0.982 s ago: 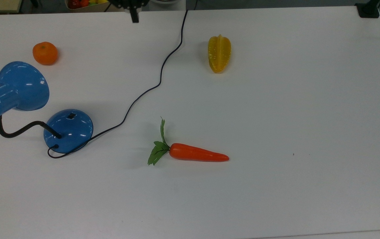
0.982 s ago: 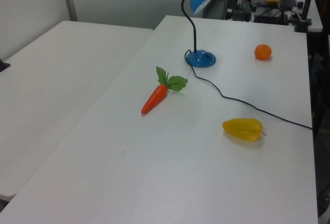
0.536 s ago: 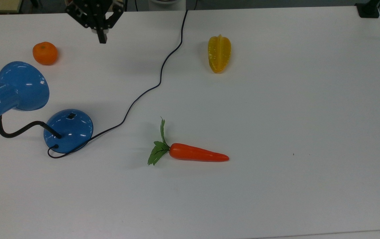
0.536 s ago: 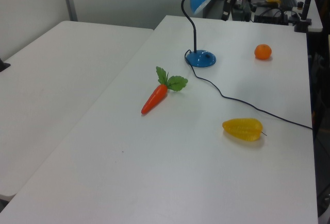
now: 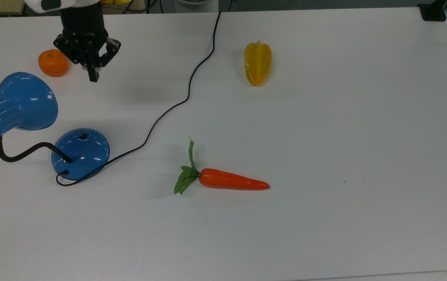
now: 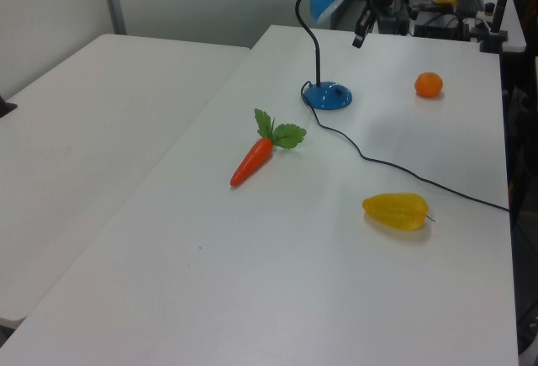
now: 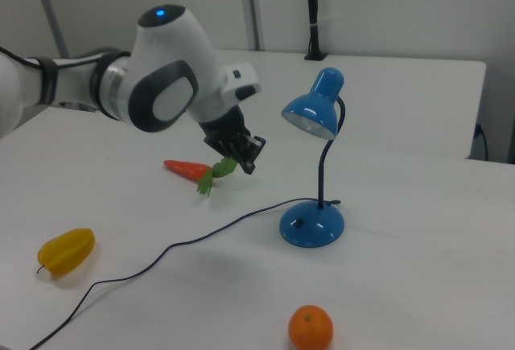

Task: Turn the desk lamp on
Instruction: 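Move the gripper down toward the blue lamp's round base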

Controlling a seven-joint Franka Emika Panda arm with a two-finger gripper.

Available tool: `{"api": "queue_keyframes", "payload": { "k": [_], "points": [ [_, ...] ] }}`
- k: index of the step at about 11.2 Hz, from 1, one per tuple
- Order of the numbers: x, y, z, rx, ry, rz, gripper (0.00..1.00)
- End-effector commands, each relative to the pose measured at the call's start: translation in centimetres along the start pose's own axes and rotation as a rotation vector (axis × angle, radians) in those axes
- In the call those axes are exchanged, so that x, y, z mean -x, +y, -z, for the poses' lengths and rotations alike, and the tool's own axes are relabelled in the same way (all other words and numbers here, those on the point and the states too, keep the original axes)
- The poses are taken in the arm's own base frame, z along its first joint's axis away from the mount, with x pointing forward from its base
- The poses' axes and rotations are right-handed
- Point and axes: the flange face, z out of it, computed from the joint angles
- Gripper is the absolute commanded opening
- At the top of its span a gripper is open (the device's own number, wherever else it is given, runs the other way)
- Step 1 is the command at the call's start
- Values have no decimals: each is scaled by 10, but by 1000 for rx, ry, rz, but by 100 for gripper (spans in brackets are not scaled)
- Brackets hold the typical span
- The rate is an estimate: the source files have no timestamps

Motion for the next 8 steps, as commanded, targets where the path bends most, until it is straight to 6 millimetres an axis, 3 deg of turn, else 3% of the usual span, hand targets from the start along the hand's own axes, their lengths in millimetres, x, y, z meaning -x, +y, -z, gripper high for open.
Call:
{"api": "queue_keyframes", "payload": {
  "k": [1, 8],
  "points": [
    [3, 16, -41, 43, 6, 6, 0],
    [3, 24, -122, 87, 60, -21, 0]
  ]
}}
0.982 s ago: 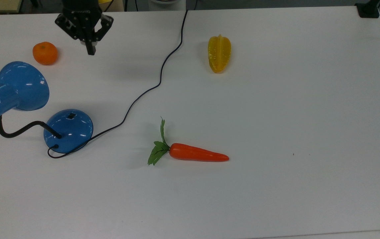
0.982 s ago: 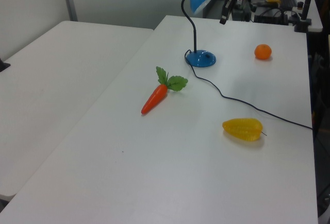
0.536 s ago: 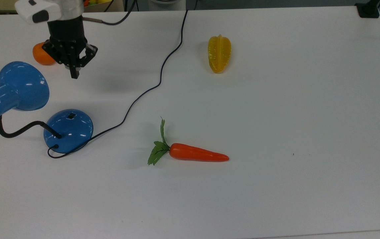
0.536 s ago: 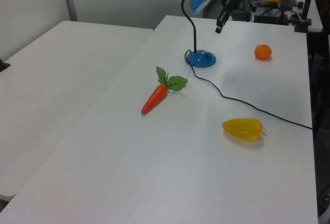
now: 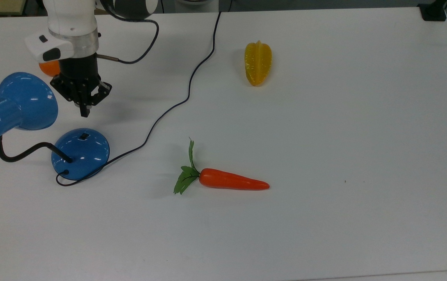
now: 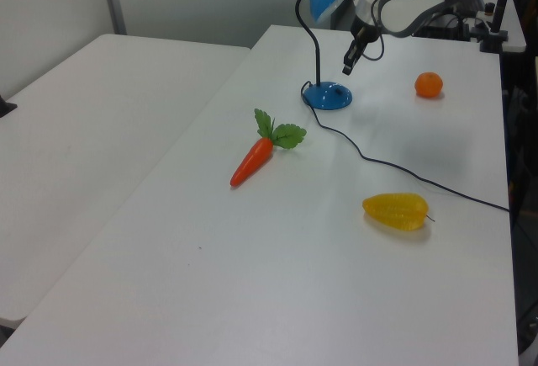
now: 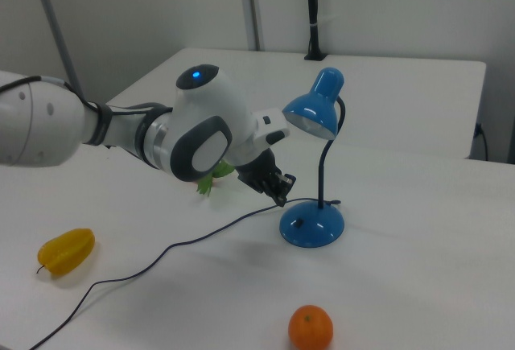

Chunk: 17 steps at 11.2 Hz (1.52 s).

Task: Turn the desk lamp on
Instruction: 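Press down on the switch on the lamp base with the gripper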

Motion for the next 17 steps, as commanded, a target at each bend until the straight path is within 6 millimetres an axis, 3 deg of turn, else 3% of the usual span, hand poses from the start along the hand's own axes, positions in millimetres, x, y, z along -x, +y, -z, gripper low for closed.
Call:
{"api": "queue_keyframes", "payload": {
  "k": [1, 8, 10, 17],
  "points": [
    [1, 3, -28, 28, 45, -14, 0],
    [4, -1, -60, 41, 75, -9, 0],
    [2, 7, -62, 52, 92, -15, 0],
    [2, 6, -76, 59, 90, -5, 0]
  ]
}}
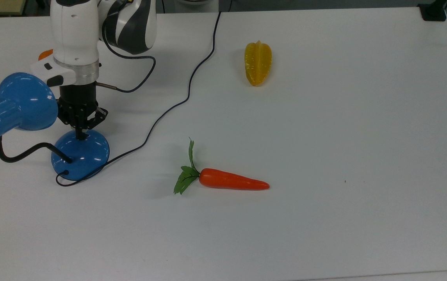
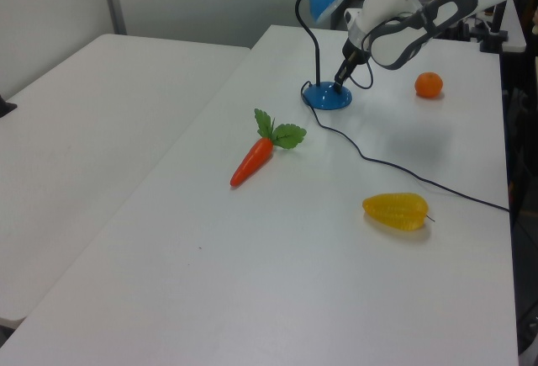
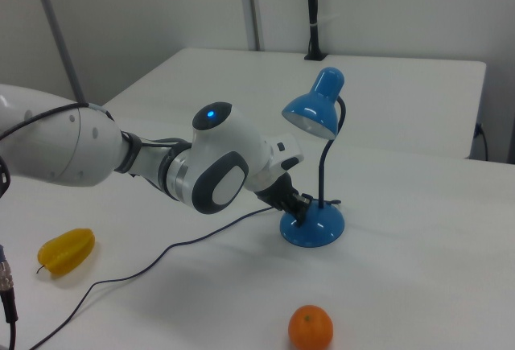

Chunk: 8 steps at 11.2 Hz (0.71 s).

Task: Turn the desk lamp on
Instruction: 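Press down on the switch on the lamp base with the gripper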

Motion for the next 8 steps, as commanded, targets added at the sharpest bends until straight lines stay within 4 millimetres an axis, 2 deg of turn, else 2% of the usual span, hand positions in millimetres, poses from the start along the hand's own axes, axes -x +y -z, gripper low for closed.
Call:
{"api": "queue_keyframes", "payload": {
  "k": [1, 5, 8],
  "points": [
    [1, -2, -14, 13, 2, 1, 0],
    [-1, -1, -17, 17, 4, 8, 0],
    [-9, 12, 14, 16, 5, -3, 0]
  ]
}}
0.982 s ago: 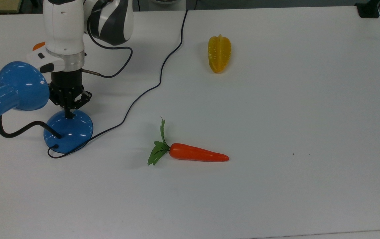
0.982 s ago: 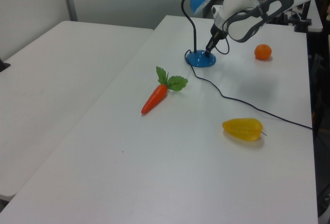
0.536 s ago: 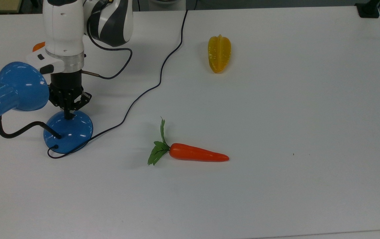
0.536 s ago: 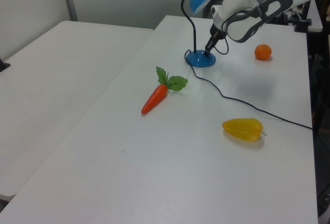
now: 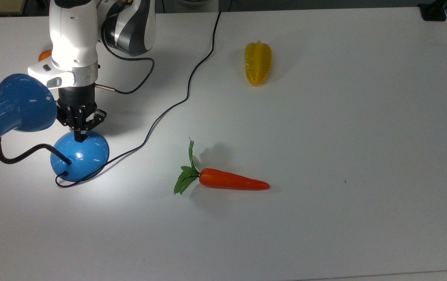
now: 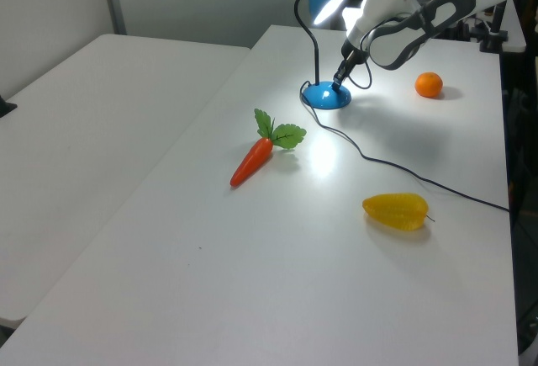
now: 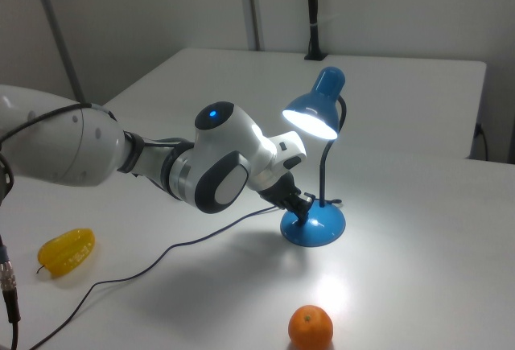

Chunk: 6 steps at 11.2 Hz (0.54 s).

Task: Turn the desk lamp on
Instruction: 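Lift the gripper up and away from the lit lamp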

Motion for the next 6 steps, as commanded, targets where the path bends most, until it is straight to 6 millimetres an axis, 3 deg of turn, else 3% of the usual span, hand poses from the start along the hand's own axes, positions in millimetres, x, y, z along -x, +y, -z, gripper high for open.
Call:
{"api": "queue_keyframes", "payload": {
  "k": [1, 6],
  "points": [
    [-8, 10, 25, 4, -31, 1, 0],
    [-10, -8, 58, -43, -138, 31, 0]
  ]
}}
